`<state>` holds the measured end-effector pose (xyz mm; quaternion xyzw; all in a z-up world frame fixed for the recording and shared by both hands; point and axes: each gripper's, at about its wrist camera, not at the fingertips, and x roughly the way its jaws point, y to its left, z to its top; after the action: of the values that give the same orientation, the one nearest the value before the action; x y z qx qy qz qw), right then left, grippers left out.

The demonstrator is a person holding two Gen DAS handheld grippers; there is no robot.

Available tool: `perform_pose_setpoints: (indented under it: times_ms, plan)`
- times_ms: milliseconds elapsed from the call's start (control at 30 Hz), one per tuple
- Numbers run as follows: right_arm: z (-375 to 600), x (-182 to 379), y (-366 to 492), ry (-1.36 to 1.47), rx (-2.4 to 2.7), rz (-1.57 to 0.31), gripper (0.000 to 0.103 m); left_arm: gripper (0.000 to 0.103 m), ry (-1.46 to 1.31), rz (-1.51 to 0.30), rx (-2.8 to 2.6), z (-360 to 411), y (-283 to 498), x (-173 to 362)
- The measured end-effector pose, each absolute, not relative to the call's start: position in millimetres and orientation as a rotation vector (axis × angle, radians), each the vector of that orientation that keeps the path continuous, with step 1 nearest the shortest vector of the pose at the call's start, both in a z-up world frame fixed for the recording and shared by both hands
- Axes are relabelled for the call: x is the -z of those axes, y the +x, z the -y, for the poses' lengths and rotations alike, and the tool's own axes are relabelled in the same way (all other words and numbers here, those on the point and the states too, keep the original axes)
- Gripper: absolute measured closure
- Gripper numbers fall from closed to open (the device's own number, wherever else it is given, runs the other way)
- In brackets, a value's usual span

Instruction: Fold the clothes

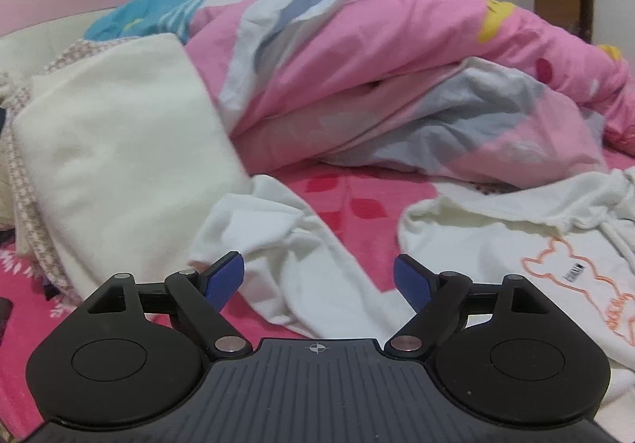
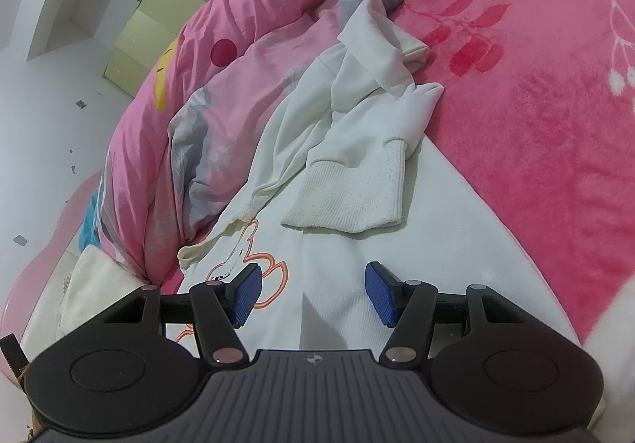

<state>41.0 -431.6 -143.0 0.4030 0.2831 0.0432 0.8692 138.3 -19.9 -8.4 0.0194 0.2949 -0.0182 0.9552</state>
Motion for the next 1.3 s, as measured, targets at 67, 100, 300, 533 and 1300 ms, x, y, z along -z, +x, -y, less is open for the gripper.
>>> perform_pose_setpoints:
  times_ms: [67,100,300,533,1300]
  plan:
    - [431.4,142.8,40.7,0.843,-0.089,-0.592,0.043,0.020,0.021,-0.606,0.067,21.8,135.8,7.0]
    - [431.2,142.7,40.6,0.842,-0.088,-0.592,0.043,0.020,0.009,-0.611,0.081,22.3,134.5,6.5]
    - [431.8,143.1,39.6,0.841,-0.087,-0.586,0.043,0.019,-0.093,-0.722,0.194,21.8,131.5,13.9]
    - [433.5,132.6,25.2,0.861,-0.072,-0.570,0.042,0.019,-0.284,-0.914,0.431,24.9,131.4,36.7]
    - [254.3,96.4,-68.0,0.024,-0.269,-0.517,0.041,0.042,-0.426,-0.957,0.340,40.1,156.4,79.9]
